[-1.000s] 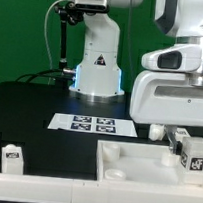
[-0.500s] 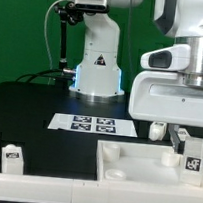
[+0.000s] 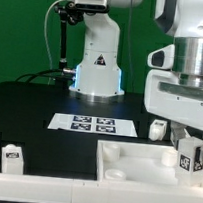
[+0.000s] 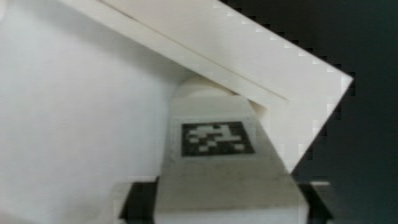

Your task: Assemble one leg

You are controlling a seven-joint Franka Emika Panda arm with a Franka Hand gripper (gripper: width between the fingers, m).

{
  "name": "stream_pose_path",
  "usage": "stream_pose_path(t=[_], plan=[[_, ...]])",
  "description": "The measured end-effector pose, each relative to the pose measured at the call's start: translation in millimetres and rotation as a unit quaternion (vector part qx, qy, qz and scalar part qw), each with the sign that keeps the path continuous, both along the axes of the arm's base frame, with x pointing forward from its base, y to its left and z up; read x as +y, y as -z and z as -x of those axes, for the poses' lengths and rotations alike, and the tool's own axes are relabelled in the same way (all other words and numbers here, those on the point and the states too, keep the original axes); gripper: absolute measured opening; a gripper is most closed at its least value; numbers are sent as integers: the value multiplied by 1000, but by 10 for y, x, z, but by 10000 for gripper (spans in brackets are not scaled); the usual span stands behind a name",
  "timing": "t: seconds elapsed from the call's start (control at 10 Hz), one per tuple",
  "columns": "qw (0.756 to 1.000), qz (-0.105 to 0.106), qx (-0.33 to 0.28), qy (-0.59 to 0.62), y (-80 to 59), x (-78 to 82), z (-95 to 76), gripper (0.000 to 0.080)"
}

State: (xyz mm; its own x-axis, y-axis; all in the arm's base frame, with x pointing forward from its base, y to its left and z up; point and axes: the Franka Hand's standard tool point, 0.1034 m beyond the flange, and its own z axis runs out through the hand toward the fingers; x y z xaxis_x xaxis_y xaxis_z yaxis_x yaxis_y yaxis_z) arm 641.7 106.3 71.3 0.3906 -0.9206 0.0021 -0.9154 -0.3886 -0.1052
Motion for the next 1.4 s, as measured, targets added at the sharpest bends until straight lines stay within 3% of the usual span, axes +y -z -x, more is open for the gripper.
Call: stream_pose_path(t=[0.4, 0.6, 0.7, 0.9, 1.1, 1.2, 1.3, 1.4], plan=[[993, -14, 7, 116, 1, 1, 8, 285], [966, -44, 18, 255, 4, 8, 16, 285], [956, -50, 17, 288, 8, 26, 17, 285], [967, -47, 16, 251, 16, 28, 22, 286], [990, -35, 9, 139, 10, 24, 19, 570], [999, -26, 2, 29, 4, 50, 22, 570], [998, -20, -1, -55, 10, 99, 41, 633], [997, -19, -1, -76, 13, 155, 66, 645]])
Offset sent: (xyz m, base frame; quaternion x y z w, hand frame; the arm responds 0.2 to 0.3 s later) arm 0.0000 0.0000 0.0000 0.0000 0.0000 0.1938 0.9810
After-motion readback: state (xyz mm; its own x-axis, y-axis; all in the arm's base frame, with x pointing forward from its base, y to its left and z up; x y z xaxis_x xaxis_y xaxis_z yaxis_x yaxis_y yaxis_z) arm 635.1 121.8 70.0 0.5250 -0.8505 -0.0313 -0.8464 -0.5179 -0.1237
